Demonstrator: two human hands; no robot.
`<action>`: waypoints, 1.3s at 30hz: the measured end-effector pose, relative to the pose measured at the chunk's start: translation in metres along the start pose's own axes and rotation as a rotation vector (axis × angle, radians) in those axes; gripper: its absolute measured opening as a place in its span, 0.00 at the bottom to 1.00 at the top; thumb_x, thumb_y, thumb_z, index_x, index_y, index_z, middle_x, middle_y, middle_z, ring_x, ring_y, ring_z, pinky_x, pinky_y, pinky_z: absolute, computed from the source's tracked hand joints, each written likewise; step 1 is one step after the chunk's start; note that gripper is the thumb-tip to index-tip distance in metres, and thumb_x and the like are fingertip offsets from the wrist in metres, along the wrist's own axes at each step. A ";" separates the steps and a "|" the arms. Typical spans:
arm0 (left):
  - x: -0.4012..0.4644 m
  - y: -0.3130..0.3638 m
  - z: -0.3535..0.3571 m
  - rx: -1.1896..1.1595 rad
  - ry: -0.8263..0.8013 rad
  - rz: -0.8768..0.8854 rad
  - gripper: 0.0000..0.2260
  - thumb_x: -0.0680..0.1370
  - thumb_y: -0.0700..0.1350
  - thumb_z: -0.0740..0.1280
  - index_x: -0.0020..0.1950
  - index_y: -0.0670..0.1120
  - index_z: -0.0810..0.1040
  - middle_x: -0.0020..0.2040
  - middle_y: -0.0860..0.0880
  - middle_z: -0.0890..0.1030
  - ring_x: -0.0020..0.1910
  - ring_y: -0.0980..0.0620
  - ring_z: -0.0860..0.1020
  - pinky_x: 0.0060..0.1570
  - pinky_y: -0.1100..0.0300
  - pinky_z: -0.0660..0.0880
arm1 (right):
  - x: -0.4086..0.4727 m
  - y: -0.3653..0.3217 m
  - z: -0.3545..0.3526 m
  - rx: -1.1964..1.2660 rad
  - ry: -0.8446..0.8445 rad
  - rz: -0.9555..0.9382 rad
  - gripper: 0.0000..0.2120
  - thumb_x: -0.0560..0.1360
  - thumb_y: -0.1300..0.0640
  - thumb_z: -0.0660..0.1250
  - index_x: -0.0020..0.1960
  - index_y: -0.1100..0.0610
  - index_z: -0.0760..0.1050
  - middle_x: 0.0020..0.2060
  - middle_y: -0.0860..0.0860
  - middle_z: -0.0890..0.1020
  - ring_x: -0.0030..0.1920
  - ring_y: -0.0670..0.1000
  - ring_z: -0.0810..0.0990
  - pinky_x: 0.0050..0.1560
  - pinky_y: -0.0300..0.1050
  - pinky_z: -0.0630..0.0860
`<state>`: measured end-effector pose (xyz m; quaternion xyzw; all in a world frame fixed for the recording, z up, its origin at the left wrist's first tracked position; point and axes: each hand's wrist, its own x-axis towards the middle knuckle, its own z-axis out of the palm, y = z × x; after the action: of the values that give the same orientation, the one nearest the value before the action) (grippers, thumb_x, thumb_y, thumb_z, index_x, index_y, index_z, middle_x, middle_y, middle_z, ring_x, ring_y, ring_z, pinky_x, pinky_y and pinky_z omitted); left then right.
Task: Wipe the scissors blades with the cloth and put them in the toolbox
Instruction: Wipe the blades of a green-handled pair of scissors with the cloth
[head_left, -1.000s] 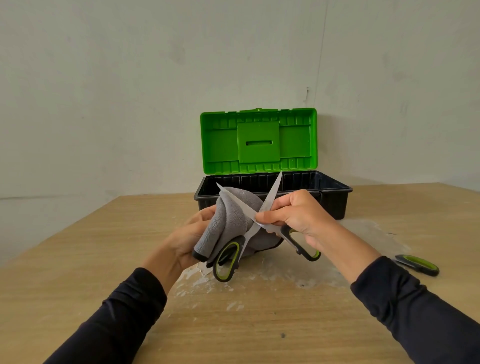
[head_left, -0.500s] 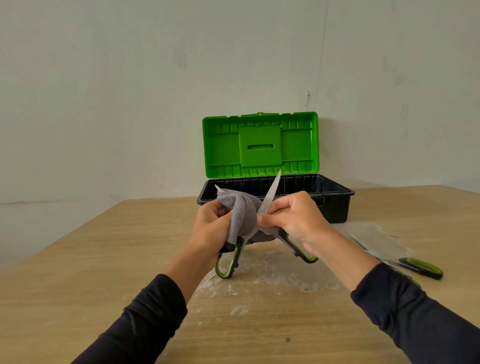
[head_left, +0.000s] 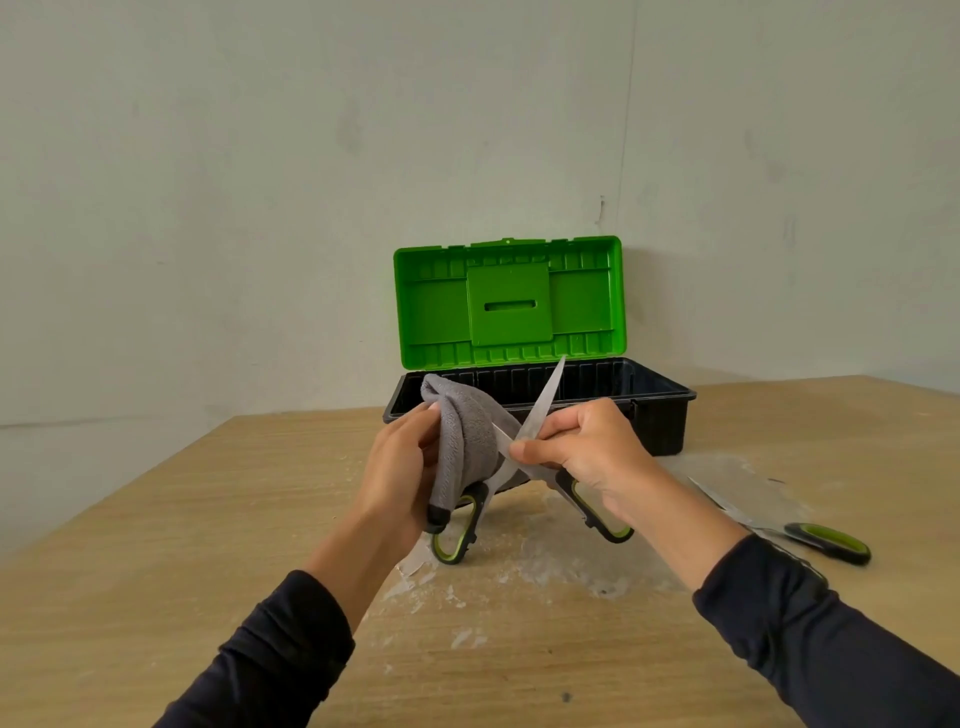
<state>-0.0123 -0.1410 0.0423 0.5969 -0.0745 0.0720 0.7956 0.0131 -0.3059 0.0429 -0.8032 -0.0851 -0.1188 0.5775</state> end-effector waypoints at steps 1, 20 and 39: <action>0.001 0.000 0.000 -0.001 -0.024 0.023 0.12 0.80 0.47 0.58 0.48 0.46 0.80 0.37 0.47 0.83 0.35 0.51 0.81 0.32 0.59 0.78 | 0.000 0.000 0.000 0.002 0.004 -0.005 0.08 0.61 0.57 0.80 0.37 0.59 0.84 0.38 0.54 0.86 0.44 0.55 0.84 0.54 0.57 0.79; 0.007 0.009 -0.008 0.151 -0.010 0.120 0.12 0.68 0.38 0.73 0.50 0.39 0.79 0.40 0.45 0.85 0.40 0.49 0.83 0.37 0.58 0.80 | -0.001 -0.016 -0.007 0.035 -0.096 -0.187 0.06 0.64 0.66 0.77 0.39 0.60 0.84 0.33 0.51 0.86 0.36 0.47 0.85 0.38 0.35 0.79; 0.011 0.012 -0.016 0.120 -0.044 0.210 0.16 0.60 0.41 0.73 0.47 0.39 0.80 0.41 0.44 0.85 0.41 0.48 0.82 0.39 0.60 0.80 | -0.004 -0.016 -0.005 -0.039 -0.026 -0.240 0.06 0.63 0.62 0.79 0.38 0.60 0.83 0.32 0.54 0.85 0.35 0.51 0.84 0.44 0.46 0.82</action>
<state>-0.0032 -0.1217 0.0515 0.6339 -0.1497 0.1461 0.7446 0.0047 -0.3053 0.0574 -0.7997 -0.1858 -0.1784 0.5424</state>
